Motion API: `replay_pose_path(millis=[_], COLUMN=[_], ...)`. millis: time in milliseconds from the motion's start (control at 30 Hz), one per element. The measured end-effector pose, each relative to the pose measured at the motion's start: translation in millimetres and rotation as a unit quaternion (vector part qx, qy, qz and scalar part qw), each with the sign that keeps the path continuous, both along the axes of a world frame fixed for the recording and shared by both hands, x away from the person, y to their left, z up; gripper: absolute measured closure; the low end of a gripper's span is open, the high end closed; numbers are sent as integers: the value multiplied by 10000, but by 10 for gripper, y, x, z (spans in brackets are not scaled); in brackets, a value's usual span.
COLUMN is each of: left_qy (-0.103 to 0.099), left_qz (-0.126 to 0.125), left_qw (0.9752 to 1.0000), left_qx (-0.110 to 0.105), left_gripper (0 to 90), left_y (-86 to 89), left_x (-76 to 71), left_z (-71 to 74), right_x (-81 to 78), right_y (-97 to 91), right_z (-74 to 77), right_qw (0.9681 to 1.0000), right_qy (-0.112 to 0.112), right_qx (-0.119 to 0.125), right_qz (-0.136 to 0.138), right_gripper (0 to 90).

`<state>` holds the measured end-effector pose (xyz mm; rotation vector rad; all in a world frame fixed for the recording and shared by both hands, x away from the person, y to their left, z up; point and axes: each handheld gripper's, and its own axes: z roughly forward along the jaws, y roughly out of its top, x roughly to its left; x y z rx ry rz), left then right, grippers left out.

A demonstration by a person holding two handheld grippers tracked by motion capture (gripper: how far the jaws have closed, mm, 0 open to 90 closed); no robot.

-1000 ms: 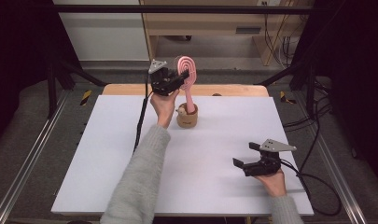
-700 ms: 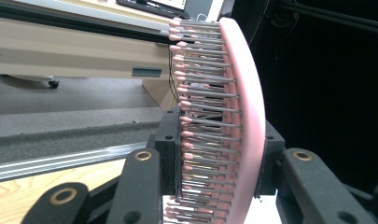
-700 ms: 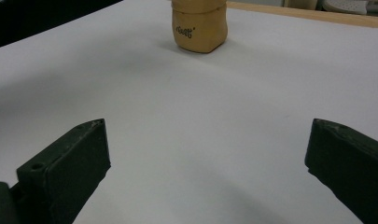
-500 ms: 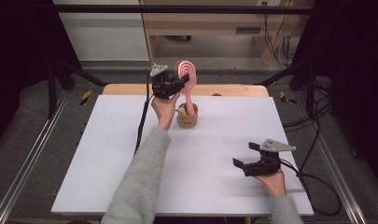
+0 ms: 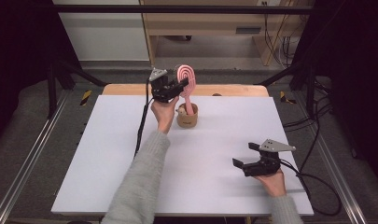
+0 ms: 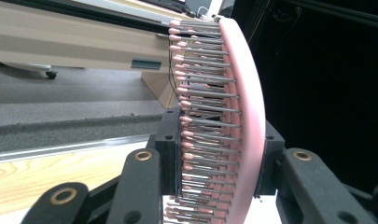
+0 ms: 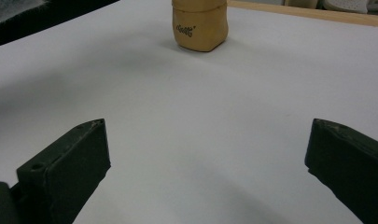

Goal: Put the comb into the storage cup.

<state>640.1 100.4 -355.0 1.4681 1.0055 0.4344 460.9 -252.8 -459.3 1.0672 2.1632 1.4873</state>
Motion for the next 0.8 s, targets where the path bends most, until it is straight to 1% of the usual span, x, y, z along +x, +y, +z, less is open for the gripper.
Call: replay_pose_path(millis=[100,200,800], left_qy=[8,44,136], left_qz=[-3,-1,5], left_qw=[10000,10000,9999], left_qx=[-35,-14,-106], left_gripper=[627,627,627], left_y=[8,10,61], left_x=[-3,-1,-17], left_z=[-33,-62,-195], right_x=[0,0,2], right_y=[0,1,4], right_z=[0,-1,-6], right_qw=[10000,10000,10000], right_qy=[-2,13,1], right_qx=[3,-1,-17], right_qz=[1,8,17], right_gripper=[3,2,3])
